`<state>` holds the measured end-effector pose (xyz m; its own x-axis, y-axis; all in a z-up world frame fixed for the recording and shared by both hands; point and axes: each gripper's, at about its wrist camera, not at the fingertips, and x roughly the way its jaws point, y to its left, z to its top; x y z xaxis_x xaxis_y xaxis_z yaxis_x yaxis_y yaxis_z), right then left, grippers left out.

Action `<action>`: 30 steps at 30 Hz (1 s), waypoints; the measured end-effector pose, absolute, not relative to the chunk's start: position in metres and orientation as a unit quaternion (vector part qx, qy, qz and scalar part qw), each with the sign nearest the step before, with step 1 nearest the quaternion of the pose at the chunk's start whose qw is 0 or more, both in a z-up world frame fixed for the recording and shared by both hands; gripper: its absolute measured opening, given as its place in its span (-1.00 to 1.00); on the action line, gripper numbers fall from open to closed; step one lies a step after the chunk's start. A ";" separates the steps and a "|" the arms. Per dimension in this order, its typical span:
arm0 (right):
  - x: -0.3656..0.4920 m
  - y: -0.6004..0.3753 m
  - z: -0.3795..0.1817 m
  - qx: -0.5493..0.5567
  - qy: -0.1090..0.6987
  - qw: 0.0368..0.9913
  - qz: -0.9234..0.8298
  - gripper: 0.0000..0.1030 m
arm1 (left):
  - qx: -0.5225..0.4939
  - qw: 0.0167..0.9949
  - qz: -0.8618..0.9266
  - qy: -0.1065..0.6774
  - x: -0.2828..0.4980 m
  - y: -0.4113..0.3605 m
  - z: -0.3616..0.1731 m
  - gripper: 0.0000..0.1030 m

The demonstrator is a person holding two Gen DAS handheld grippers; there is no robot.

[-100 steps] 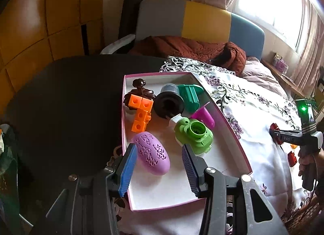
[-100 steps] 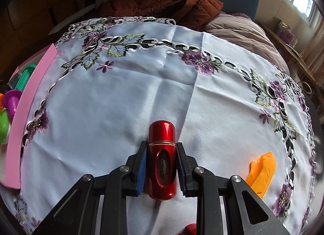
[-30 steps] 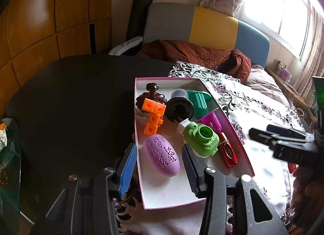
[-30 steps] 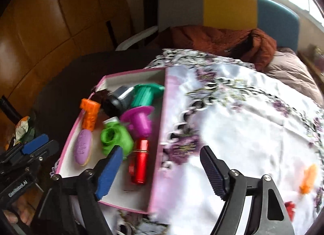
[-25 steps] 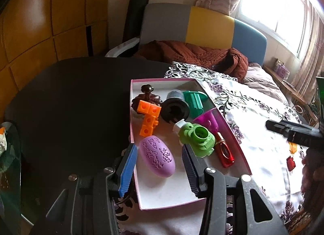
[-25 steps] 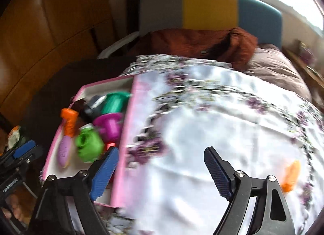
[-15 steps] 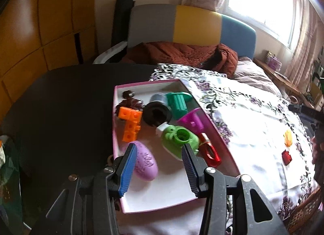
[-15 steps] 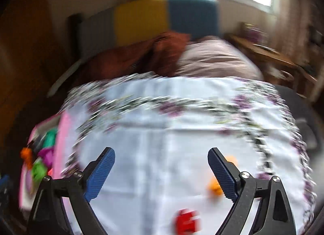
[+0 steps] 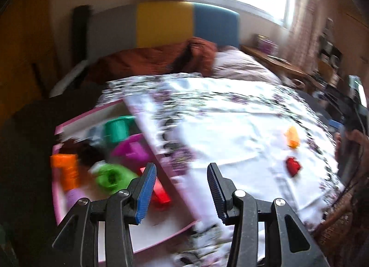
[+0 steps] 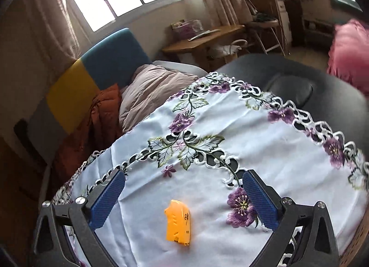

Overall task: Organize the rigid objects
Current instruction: 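Move both grippers back over the red puzzle piece and yellow comb, then grasp the red K puzzle piece with the left gripper while the right grasps the yellow comb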

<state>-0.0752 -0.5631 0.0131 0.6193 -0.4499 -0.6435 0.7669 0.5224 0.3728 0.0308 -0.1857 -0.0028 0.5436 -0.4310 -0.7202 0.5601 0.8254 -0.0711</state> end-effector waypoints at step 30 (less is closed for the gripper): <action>-0.090 -0.573 0.009 0.391 0.208 0.831 -0.337 1.00 | 0.240 0.690 -0.534 0.426 -0.013 -0.419 -0.087 -0.07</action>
<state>-0.0898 -0.5729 0.0095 0.6858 -0.3976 -0.6095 0.7230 0.4676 0.5085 -0.0126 -0.4185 -0.0866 0.0678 -0.5324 -0.8438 0.9412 0.3146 -0.1229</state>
